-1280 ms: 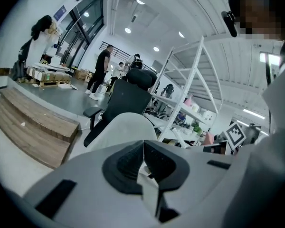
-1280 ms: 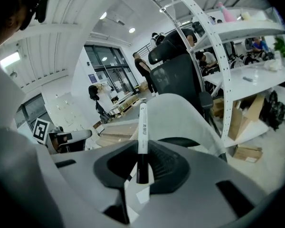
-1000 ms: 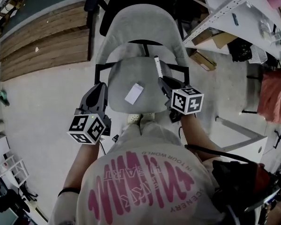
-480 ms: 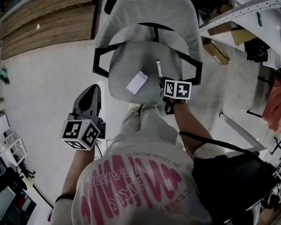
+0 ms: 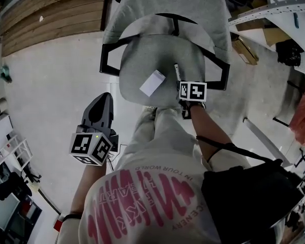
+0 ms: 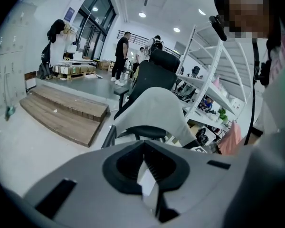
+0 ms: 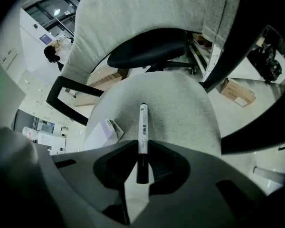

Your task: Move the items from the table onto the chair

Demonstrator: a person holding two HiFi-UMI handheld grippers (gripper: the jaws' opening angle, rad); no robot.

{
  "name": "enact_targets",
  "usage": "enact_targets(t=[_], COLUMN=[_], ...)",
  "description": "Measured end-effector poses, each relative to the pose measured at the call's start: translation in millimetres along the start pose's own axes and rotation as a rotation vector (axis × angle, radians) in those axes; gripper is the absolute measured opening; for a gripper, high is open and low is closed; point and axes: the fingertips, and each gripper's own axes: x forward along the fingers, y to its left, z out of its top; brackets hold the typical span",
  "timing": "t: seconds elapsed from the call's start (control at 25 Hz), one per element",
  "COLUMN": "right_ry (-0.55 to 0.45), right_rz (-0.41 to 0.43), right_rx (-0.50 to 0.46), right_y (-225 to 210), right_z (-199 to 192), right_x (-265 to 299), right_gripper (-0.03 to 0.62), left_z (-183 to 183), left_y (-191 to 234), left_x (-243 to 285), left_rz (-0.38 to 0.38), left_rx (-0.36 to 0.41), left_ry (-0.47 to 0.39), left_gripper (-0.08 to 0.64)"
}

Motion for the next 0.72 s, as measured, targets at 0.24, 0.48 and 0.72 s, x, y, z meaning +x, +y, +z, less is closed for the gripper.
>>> enact_targets(t=[0.24,0.48,0.72], right_ry=[0.057,0.075,0.056], right_rz=[0.010,0.019,0.016], right_rx=[0.052,0.115,0.143], right_y=[-4.3,-10.7,-14.6], right_z=[-7.4,-18.8,-21.5], right_x=[10.1,15.0,4.3], right_gripper=[0.077,0.077,0.077], left_z=[-3.2,-5.3,-0.8], left_y=[2.2,1.0,0.0], left_x=[3.8,4.3,2.5], left_rz=[0.010,-0.005,-0.021], left_rx=[-0.009,0.005,0.001], left_ry=[0.017,0.019,0.008], left_gripper=[0.011,0.011,0.011])
